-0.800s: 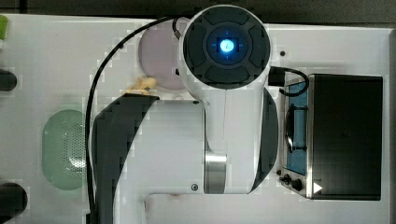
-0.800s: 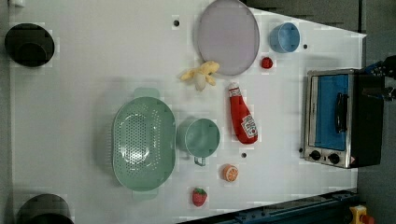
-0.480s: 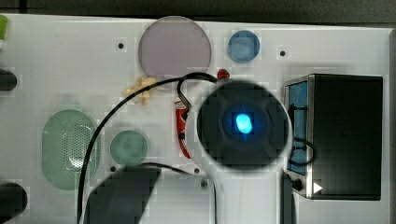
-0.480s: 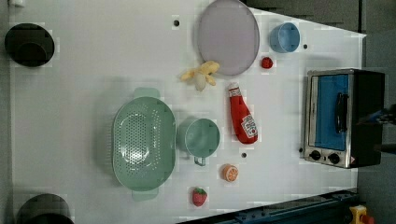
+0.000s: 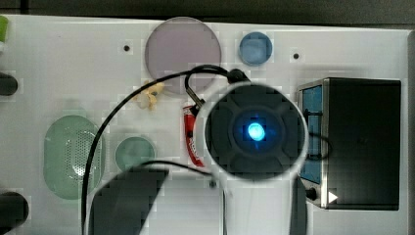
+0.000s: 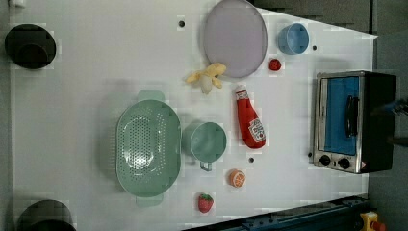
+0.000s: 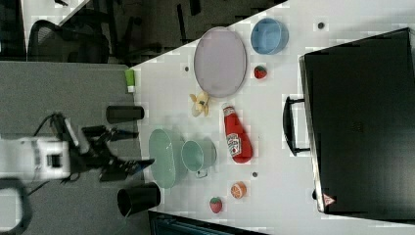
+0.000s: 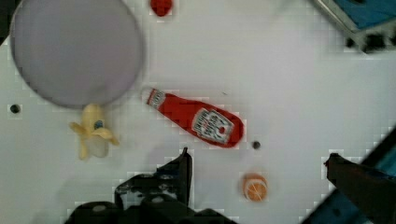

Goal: Pick Ketchup from the table and place it in strainer.

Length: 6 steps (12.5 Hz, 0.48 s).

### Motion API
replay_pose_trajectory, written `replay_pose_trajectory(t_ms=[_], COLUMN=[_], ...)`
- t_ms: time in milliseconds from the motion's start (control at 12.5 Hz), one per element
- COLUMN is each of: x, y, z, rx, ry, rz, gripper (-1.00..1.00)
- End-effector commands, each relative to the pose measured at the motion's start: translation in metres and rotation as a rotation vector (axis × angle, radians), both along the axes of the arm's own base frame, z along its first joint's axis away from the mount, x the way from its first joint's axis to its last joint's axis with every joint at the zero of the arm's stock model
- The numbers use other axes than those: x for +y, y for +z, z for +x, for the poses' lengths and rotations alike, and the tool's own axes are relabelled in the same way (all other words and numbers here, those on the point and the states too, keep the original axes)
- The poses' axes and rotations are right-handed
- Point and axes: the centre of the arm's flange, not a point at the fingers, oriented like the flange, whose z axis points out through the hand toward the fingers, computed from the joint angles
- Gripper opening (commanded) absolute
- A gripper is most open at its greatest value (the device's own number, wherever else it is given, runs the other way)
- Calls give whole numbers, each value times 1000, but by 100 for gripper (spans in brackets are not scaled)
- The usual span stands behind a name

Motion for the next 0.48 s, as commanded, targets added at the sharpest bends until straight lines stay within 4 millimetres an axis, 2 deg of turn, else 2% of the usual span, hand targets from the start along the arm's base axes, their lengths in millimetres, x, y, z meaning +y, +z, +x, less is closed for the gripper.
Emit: replay_pose_trajectory(t_ms=[80, 240, 480], x=[13, 20, 28], y=[-76, -103, -143], z=[22, 28, 27], rx=[62, 41, 3], ry=[259, 504, 851], rz=[30, 42, 46], gripper=[100, 100, 100])
